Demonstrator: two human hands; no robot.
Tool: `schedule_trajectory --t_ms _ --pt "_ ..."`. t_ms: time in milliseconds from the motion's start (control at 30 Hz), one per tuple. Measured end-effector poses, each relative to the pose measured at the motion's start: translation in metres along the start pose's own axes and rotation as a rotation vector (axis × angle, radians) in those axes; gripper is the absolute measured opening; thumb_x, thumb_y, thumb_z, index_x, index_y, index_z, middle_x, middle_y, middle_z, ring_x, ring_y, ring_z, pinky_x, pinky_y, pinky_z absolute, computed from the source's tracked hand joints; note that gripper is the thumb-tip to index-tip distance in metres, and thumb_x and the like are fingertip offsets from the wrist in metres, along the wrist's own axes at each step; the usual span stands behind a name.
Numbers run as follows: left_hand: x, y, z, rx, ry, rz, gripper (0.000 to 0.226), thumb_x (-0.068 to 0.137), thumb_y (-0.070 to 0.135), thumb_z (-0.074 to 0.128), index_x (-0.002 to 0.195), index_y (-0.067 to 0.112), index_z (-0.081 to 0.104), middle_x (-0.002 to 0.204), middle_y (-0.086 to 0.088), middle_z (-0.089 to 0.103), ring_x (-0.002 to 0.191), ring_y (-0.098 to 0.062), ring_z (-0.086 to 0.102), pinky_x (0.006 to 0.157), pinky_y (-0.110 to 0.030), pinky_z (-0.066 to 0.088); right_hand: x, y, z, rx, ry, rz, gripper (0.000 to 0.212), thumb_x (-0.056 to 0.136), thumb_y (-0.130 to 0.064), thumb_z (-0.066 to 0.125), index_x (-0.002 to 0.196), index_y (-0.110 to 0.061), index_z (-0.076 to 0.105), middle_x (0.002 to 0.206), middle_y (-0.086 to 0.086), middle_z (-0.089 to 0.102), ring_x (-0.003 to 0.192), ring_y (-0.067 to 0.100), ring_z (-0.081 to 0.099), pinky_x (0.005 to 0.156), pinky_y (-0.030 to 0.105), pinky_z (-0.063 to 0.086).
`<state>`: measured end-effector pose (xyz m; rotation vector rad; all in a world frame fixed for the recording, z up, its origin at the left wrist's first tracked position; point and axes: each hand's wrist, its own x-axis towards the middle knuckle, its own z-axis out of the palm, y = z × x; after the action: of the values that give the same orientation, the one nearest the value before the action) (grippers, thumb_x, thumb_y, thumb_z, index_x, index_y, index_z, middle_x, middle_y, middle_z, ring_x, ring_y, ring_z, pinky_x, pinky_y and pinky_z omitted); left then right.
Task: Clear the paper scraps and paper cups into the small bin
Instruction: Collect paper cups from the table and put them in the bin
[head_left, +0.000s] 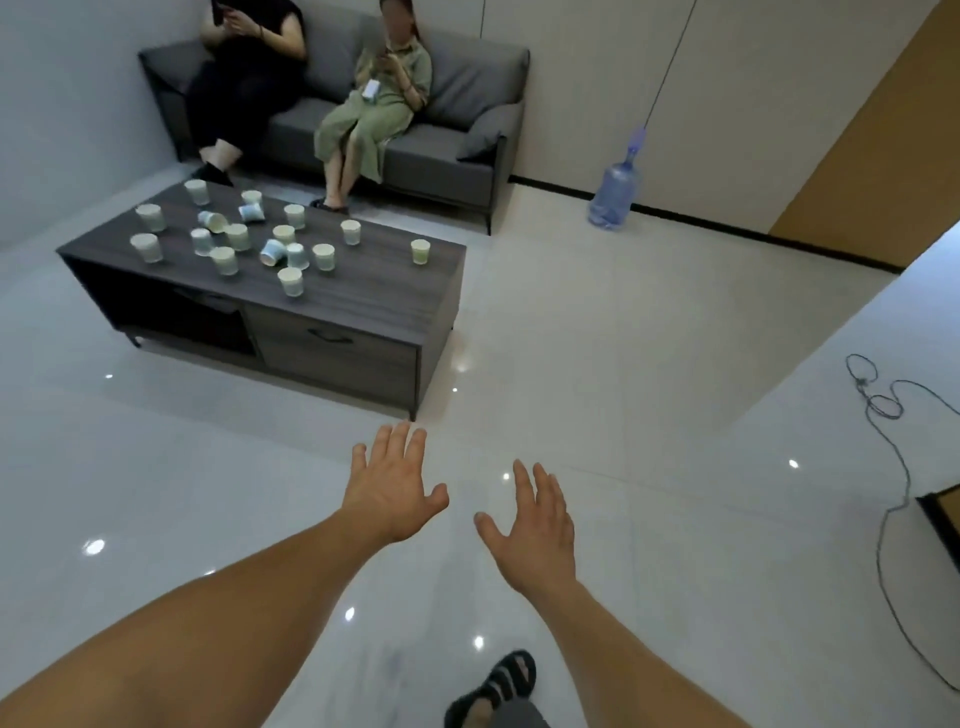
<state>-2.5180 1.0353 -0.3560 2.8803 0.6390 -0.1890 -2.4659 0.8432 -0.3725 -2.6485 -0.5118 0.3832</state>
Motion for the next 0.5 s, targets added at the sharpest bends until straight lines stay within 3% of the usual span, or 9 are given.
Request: schedule_trajectory --t_ms 200,500 --pt "0.077 -0.043 -0.012 0.005 -0.031 -0.116 0.083 0.090 0.065 0.030 0.153 0.022 -0.003 0.161 -0.003 -0.006 0.148 -0.026 -0.007 0.117 -0.051 0.004 0.113 -0.043 0.019 -0.001 -0.084 -0.094 0.083 0.091 -0.067 0.039 0.154 -0.036 -0.005 0.163 -0.007 -0.009 0.149 0.017 -0.010 0.120 0.044 0.007" --pt "0.207 -0.114 -0.072 -0.034 0.090 -0.302 0.083 0.087 0.062 0.033 0.152 0.021 0.002 0.161 -0.001 -0.001 0.148 -0.022 -0.004 0.117 -0.049 0.009 0.291 -0.130 0.003 -0.072 -0.091 -0.302 0.080 0.091 -0.065 0.040 0.154 -0.033 0.002 0.163 -0.004 0.001 0.150 0.020 0.001 0.118 0.042 0.014"
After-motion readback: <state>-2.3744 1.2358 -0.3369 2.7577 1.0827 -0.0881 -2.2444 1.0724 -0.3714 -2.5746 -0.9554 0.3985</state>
